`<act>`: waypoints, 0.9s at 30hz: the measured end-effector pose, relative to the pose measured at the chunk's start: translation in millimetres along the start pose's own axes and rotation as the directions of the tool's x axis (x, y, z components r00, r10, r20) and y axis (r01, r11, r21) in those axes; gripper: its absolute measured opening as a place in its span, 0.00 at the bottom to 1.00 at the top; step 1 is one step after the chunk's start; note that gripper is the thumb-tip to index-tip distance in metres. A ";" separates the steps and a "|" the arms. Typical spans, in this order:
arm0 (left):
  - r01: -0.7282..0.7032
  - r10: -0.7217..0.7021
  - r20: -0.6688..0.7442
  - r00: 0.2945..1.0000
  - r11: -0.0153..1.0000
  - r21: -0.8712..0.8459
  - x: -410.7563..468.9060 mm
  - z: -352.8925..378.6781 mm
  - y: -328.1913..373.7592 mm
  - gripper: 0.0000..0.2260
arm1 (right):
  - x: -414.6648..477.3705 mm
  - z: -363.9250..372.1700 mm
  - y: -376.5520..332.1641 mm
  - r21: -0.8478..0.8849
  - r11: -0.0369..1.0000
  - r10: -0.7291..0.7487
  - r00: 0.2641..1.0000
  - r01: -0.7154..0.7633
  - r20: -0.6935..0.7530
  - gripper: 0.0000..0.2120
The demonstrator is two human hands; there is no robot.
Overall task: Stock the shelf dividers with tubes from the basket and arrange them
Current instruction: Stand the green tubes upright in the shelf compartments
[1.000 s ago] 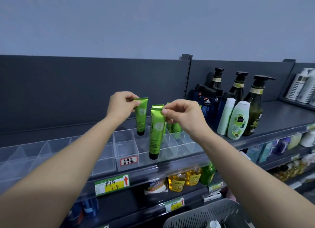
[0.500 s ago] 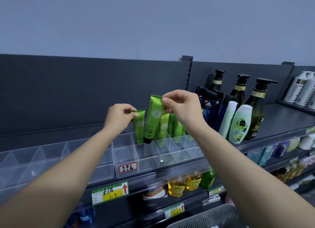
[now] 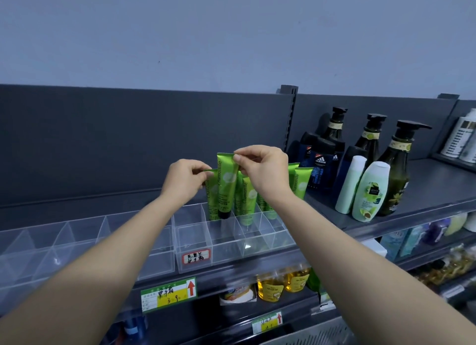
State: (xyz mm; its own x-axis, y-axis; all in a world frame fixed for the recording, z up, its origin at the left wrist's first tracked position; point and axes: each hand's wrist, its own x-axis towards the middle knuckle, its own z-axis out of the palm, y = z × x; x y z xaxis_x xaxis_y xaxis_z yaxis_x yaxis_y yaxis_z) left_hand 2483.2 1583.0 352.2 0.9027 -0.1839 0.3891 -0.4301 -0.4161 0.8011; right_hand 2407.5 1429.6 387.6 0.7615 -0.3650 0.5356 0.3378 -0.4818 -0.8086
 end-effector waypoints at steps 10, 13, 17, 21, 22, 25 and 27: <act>-0.021 0.021 -0.001 1.000 0.999 0.043 0.5 -3.0 0.1 0.04 | -8.0 10.8 19.4 -0.078 0.997 0.009 0.998 -0.004 0.060 0.04; -0.027 0.027 0.002 1.000 0.999 0.046 1.3 -3.5 -1.4 0.05 | -10.1 14.4 25.2 -0.137 0.990 -0.024 0.995 0.038 0.099 0.04; -0.021 0.021 0.001 1.000 1.000 0.017 0.4 -4.6 -1.3 0.04 | -13.1 16.0 30.1 -0.263 0.957 -0.090 0.987 0.124 0.136 0.04; -0.039 0.039 0.008 0.999 0.998 0.048 0.1 -6.4 -1.0 0.06 | -14.1 17.2 31.2 -0.291 0.949 -0.089 0.987 0.124 0.130 0.03; -0.041 0.041 0.011 0.999 0.998 0.055 0.3 -6.9 -0.8 0.06 | -13.4 17.0 30.8 -0.296 0.947 -0.088 0.988 0.123 0.131 0.03; -0.044 0.043 0.016 0.999 0.996 0.073 0.9 -7.4 0.6 0.07 | -11.9 17.8 30.9 -0.299 0.946 -0.093 0.988 0.127 0.124 0.03; -0.047 0.045 0.021 0.999 0.995 0.083 0.8 -7.5 2.4 0.07 | -12.6 20.0 30.9 -0.289 0.950 -0.083 0.989 0.117 0.125 0.03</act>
State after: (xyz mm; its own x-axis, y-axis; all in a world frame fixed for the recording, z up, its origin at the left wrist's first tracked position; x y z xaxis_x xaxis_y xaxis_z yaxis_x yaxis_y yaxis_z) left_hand 2482.7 1588.5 357.8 0.8824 -0.2212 0.4152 -0.4692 -0.4798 0.7414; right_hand 2419.4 1435.2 351.0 0.7939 -0.2212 0.5664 0.2497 -0.7308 -0.6353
